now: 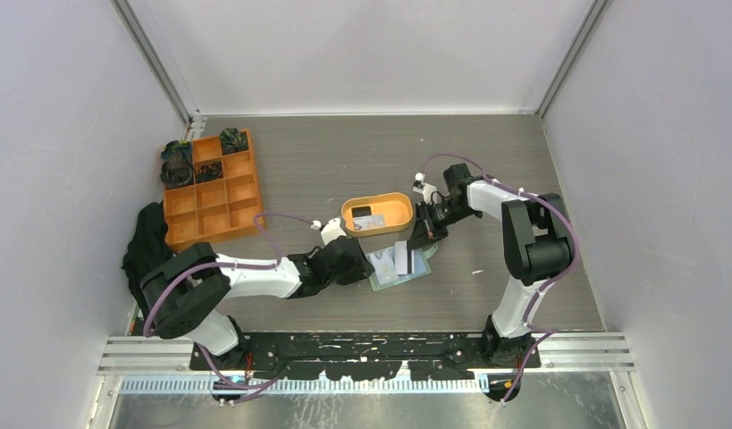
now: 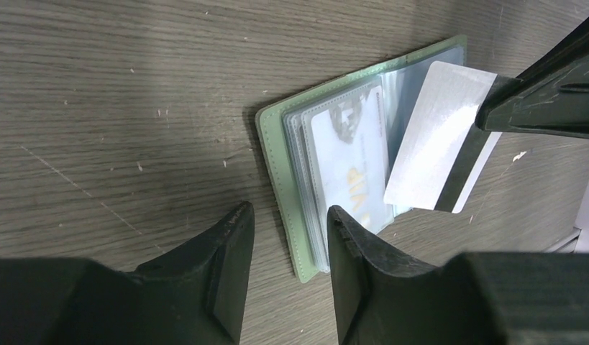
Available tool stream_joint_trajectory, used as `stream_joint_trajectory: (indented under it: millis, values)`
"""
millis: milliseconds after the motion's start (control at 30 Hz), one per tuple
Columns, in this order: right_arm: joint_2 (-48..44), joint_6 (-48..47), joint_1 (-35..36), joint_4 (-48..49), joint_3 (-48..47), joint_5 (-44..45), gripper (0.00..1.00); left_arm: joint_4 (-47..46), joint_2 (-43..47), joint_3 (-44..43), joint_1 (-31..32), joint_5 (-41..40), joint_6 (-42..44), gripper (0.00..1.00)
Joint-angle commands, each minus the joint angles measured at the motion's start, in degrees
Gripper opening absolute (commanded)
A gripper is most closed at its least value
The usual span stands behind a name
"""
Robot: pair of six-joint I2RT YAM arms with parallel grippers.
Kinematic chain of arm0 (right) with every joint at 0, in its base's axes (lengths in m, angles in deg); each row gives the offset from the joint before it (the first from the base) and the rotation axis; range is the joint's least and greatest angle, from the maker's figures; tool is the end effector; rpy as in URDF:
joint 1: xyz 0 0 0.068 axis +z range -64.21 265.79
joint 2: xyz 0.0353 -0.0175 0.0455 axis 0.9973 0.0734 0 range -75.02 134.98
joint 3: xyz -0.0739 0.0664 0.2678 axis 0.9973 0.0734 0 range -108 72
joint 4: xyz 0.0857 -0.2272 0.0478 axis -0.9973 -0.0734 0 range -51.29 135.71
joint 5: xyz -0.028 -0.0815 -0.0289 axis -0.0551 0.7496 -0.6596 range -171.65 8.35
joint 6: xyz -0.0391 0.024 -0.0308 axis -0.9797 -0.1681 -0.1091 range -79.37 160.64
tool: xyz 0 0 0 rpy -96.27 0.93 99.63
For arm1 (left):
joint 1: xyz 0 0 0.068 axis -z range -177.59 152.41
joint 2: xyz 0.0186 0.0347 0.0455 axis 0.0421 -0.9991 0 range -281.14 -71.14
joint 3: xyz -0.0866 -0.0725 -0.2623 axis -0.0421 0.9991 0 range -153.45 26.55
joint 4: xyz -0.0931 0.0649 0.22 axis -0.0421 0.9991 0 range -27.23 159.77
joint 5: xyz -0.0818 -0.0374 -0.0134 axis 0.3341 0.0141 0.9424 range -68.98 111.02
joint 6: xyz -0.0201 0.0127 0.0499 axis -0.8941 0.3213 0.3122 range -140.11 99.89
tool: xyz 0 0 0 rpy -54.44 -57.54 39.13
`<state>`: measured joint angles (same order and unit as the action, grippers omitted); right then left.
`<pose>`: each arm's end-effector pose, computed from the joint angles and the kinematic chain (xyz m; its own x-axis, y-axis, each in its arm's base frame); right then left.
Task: Put the credit cards into the card holder
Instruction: Insert the credit card into the card holder.
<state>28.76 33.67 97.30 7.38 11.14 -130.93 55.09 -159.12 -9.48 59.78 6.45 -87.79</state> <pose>0.2985 0.0899 0.1727 -0.9319 -0.2704 -0.2418 -0.3588 0.5878 0.7251 0.1581 -0.2294 0.1692 -0.8071 -0.3999 -0.4343 -0.0757 0.7996 -0.5957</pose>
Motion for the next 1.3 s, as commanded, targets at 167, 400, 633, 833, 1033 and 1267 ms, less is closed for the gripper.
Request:
stream_joint_trajectory:
  millis: [167, 400, 633, 833, 1033, 1267]
  values:
    - [-0.2, -0.3, 1.8, -1.2, -2.4, 2.1, 0.01, 5.5, -4.3, -3.4, 0.0, -0.4, 1.7, 0.42]
    - [0.6, 0.4, 2.7, -1.6, -2.9, 0.0, 0.01, 7.1, -6.3, -4.8, -2.2, 0.2, 3.8, 0.35]
    - [0.3, 7.4, 2.4, 2.4, -0.8, 0.7, 0.01, 7.5, -8.2, -6.5, -3.6, 2.0, 5.6, 0.31]
    - [-2.0, 15.9, 1.6, 5.7, 3.7, 4.7, 0.01, 9.2, -8.2, -7.4, -3.7, 2.5, 6.0, 0.31]
    - [-4.4, 20.0, 1.5, 9.6, 7.1, 6.3, 0.01, 8.8, -8.2, -7.3, -3.7, 3.5, 6.0, 0.31]
    - [-3.1, 20.8, 1.6, 10.8, 7.7, 5.6, 0.01, 8.3, -8.6, -7.6, -3.8, 5.2, 6.5, 0.31]
